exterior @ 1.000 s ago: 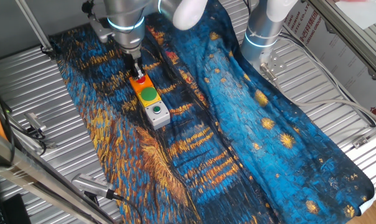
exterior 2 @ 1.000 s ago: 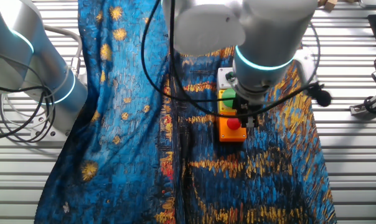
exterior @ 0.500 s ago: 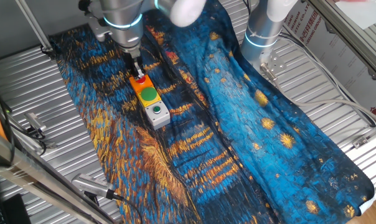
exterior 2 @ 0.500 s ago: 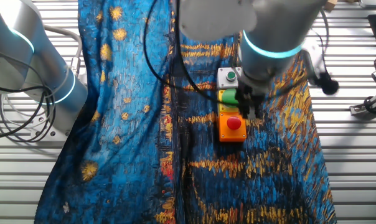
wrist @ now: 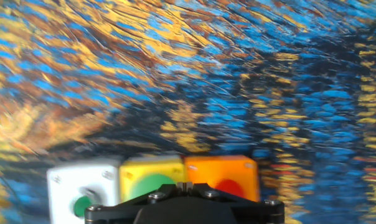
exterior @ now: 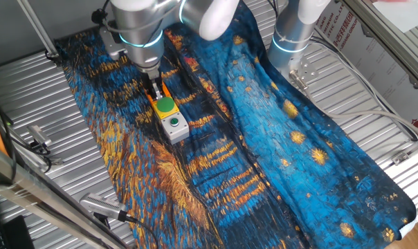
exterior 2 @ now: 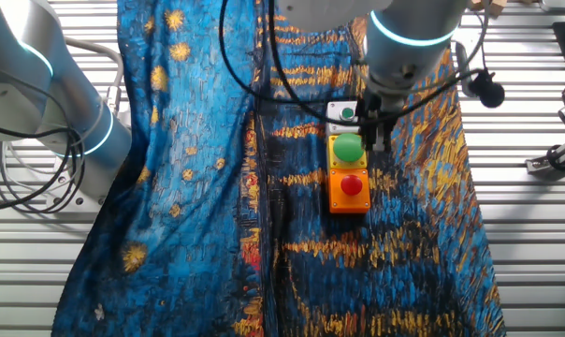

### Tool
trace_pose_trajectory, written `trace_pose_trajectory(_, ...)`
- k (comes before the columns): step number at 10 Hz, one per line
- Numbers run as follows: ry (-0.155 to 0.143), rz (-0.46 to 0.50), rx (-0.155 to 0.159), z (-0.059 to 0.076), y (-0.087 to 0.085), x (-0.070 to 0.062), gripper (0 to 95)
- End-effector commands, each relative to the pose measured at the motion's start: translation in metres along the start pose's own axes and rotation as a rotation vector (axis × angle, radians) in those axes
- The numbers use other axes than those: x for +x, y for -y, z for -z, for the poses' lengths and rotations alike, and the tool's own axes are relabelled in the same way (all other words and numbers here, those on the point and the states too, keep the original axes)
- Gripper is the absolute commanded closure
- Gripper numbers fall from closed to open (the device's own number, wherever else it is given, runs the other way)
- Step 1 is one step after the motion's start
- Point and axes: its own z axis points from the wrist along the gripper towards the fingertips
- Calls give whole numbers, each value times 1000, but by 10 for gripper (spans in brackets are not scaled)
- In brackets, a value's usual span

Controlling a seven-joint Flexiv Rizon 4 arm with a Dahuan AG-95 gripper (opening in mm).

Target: Press three buttons from left to right in sequence

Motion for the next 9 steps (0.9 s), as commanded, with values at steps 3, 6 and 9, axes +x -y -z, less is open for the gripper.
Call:
trace_pose_trajectory(3, 0, 1, 0, 0, -1, 1, 950)
trace_pose_trajectory(6, -5, -4, -1, -7, -1, 1, 950)
trace_pose_trajectory(9, 1, -19, -3, -26, -3, 2, 950)
